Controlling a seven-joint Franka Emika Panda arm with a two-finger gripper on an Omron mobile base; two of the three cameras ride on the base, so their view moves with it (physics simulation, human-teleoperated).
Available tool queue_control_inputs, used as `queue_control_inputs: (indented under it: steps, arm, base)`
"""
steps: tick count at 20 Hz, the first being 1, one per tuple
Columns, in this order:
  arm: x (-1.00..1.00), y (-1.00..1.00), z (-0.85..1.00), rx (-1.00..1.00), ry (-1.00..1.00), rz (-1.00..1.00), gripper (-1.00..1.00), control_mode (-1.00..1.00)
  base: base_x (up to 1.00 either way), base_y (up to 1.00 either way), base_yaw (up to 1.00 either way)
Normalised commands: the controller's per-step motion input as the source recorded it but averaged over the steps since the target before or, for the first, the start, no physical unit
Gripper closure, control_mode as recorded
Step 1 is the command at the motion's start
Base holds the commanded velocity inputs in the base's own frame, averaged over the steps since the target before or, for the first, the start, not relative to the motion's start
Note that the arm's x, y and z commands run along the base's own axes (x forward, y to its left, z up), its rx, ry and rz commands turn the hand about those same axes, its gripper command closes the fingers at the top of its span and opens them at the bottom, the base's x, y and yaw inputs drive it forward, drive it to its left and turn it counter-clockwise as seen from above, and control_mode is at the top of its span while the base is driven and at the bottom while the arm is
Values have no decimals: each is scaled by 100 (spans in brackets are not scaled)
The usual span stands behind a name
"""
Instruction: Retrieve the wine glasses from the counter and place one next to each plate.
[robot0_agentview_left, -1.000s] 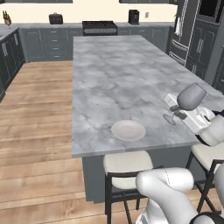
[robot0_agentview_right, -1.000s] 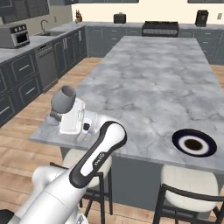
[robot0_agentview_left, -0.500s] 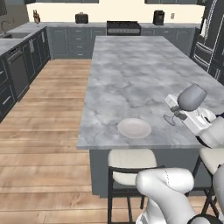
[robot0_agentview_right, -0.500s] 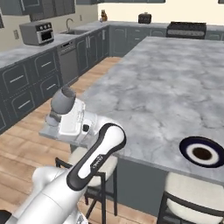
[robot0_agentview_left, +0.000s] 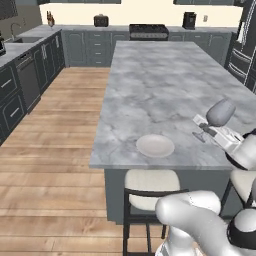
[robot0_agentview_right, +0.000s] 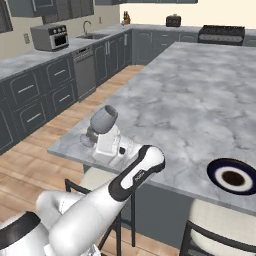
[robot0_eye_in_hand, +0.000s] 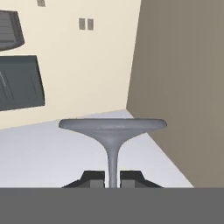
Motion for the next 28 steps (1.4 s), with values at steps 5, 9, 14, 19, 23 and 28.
queue_control_inputs:
  steps: [5, 9, 14, 19, 23, 28]
  arm:
    - [79, -66, -2, -1, -13, 0, 100, -100]
    - [62, -60, 0, -15, -5, -1, 100, -100]
    - [53, -44, -3, -25, 4, -2, 100, -100]
    - [25, -9, -8, -39, -1, -14, 100, -100]
    - [0, 14, -22, -30, -12, -15, 100, -100]
    - [0, 23, -34, -14, -1, -20, 100, -100]
  base:
    - [0, 0, 0]
    - [0, 0, 0]
    - [0, 0, 0]
    - [0, 0, 0]
    - [0, 0, 0]
    - [0, 0, 0]
